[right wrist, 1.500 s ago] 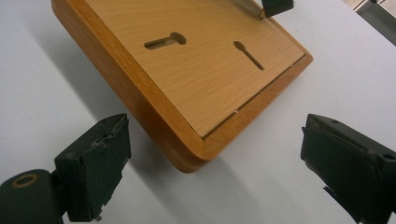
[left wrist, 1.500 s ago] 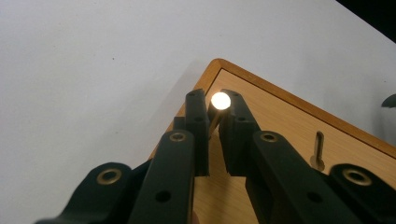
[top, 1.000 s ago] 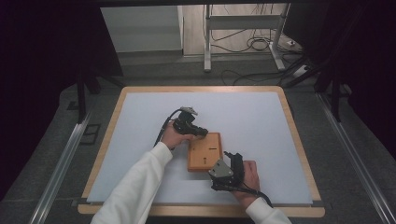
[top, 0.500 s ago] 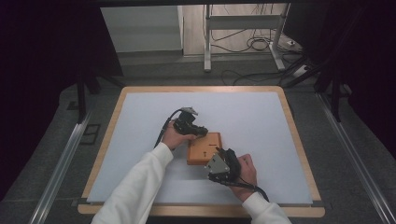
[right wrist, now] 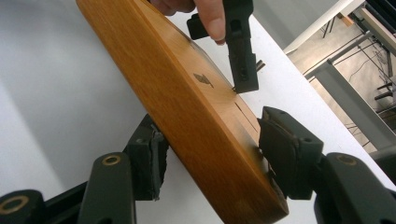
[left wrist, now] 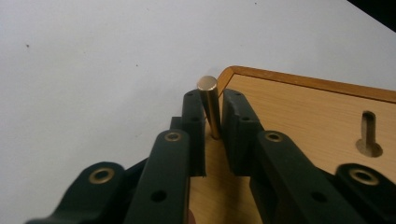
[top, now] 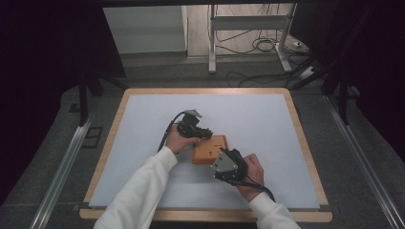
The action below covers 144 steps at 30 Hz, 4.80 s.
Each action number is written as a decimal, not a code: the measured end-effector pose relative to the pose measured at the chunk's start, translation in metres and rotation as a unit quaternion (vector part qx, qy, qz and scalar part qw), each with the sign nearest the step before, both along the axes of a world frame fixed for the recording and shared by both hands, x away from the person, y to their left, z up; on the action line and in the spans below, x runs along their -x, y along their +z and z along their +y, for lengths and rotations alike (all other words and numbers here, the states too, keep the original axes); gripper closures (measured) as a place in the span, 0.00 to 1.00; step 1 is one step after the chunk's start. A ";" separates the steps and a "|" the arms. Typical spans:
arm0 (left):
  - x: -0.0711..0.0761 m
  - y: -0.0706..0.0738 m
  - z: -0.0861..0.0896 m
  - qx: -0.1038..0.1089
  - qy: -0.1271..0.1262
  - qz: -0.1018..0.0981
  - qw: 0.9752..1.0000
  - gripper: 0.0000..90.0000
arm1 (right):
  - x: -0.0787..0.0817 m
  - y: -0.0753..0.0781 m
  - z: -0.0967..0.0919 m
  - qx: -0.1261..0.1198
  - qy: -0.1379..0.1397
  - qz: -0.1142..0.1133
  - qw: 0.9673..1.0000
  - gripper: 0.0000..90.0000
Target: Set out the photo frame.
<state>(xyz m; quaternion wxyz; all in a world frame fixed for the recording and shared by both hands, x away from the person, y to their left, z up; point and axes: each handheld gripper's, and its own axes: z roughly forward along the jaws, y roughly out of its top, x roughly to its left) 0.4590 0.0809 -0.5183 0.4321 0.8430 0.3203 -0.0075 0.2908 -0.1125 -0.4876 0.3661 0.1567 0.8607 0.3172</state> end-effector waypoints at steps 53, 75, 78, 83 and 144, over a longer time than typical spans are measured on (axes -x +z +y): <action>0.107 -0.012 0.106 -0.060 0.057 -0.055 0.995 0.42 | -0.029 0.035 -0.003 0.014 0.009 0.036 0.999 0.61; 0.106 -0.013 0.108 -0.055 0.059 -0.051 0.995 0.42 | -0.048 0.052 0.004 0.025 0.020 0.039 0.999 0.73; 0.106 -0.013 0.108 -0.055 0.057 -0.049 0.996 0.41 | -0.050 0.055 0.004 0.029 0.016 0.036 0.999 0.75; 0.106 -0.014 0.108 -0.055 0.058 -0.048 0.996 0.41 | -0.049 0.062 0.002 0.024 0.024 0.041 0.999 0.76; 0.108 -0.010 0.108 -0.048 0.057 -0.060 0.995 0.37 | -0.113 0.064 -0.020 -0.094 -0.041 0.105 0.989 0.41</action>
